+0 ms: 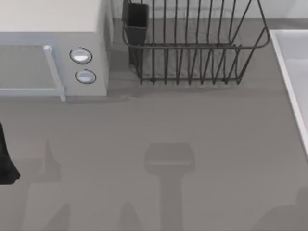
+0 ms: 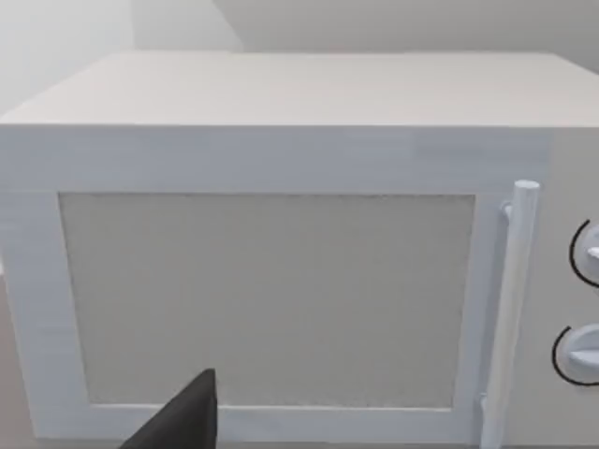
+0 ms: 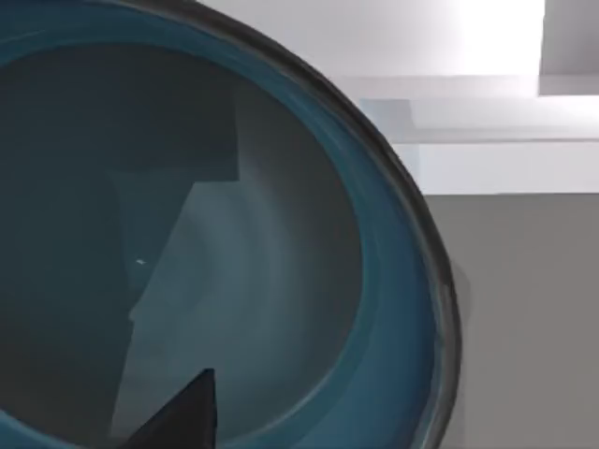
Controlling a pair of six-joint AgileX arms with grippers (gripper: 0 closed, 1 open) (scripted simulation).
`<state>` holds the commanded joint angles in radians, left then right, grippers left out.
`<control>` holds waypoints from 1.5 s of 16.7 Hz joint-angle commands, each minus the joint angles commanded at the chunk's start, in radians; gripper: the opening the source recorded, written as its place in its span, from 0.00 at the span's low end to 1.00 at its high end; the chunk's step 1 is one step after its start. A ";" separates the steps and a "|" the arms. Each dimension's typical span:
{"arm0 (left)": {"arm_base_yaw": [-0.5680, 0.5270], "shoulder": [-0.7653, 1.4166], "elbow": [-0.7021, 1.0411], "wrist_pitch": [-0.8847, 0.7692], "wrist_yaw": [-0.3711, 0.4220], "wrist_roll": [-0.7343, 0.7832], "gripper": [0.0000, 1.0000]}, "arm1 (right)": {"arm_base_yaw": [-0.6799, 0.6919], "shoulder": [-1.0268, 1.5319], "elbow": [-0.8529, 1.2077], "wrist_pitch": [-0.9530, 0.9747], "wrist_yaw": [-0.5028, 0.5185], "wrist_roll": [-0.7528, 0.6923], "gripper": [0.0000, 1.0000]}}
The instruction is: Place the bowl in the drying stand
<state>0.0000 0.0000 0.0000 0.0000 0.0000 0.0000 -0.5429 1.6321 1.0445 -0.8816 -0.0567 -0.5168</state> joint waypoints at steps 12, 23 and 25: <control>0.000 0.000 0.000 0.000 0.000 0.000 1.00 | 0.009 0.082 -0.113 0.192 0.001 0.010 0.77; 0.000 0.000 0.000 0.000 0.000 0.000 1.00 | 0.009 0.082 -0.113 0.192 0.001 0.010 0.00; 0.000 0.000 0.000 0.000 0.000 0.000 1.00 | 0.009 0.082 -0.113 0.192 0.001 0.010 0.00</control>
<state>0.0000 0.0000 0.0000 0.0000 0.0000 0.0000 -0.5335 1.7144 0.9319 -0.6901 -0.0556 -0.5063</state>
